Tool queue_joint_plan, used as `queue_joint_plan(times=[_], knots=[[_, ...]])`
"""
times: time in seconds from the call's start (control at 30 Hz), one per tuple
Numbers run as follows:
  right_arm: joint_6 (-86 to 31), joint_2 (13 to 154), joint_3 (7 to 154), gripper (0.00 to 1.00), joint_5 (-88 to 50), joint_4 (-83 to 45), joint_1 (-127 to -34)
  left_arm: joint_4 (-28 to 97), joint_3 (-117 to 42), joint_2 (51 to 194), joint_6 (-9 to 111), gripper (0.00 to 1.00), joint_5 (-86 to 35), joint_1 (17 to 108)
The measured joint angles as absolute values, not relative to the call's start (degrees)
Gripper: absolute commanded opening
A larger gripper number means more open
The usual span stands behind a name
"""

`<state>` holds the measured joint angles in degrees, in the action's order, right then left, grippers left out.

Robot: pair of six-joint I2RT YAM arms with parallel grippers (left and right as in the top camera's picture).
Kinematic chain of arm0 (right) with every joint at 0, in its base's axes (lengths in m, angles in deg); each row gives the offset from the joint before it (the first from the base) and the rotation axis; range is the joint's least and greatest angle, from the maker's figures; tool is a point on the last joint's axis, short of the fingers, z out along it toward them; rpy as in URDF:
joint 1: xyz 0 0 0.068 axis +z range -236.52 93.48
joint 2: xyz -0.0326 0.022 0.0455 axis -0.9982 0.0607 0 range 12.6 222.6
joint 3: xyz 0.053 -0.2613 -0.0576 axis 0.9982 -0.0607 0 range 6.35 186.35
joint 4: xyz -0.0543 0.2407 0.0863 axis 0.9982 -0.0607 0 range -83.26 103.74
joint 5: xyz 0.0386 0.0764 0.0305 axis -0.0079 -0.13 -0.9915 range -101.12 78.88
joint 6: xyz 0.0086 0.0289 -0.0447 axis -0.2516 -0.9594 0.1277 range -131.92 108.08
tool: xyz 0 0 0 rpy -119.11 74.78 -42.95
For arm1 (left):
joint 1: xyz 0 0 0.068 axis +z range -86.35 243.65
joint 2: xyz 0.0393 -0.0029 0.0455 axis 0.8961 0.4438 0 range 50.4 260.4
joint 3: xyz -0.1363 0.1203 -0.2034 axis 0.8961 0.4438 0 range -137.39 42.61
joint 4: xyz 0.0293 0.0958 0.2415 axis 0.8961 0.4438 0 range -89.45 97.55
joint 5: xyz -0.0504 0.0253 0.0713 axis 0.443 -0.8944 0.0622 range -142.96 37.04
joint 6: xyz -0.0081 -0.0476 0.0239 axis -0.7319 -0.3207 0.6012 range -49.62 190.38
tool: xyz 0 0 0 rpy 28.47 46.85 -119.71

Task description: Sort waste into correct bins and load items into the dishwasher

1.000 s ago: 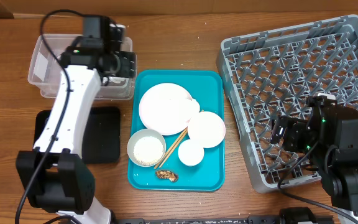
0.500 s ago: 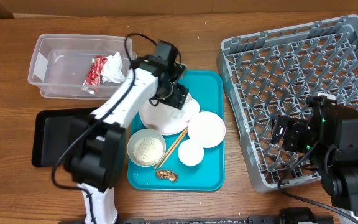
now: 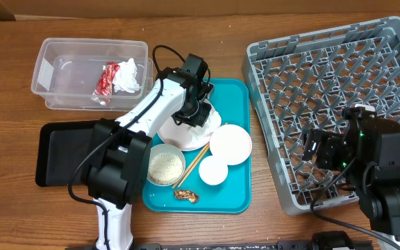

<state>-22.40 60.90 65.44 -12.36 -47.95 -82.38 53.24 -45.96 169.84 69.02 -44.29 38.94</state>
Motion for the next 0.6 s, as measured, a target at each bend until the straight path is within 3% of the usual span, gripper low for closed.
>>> queue_joint_plan(times=[0.2, 0.47, 0.53, 0.57, 0.6], knots=[[-22.4, 60.9, 65.4, 1.00, -12.4, -48.4, -82.4, 55.8, -46.9, 164.9, 69.0, 0.04, -48.2, 42.8], [-22.4, 60.9, 65.4, 1.00, -12.3, -48.5, -82.4, 50.1, -49.2, 150.4, 69.0, 0.04, -53.0, 59.9], [-22.4, 60.9, 65.4, 1.00, -12.4, -48.4, -82.4, 49.6, -49.2, 150.8, 69.0, 0.13, -53.5, 62.7], [-22.4, 60.9, 65.4, 1.00, -12.4, -48.4, -82.4, 48.8, -49.2, 150.9, 69.0, 0.28, -53.6, 63.7], [-22.4, 60.9, 65.4, 1.00, -12.4, -48.4, -82.4, 48.1, -49.2, 150.9, 69.0, 0.36, -53.7, 64.6]])
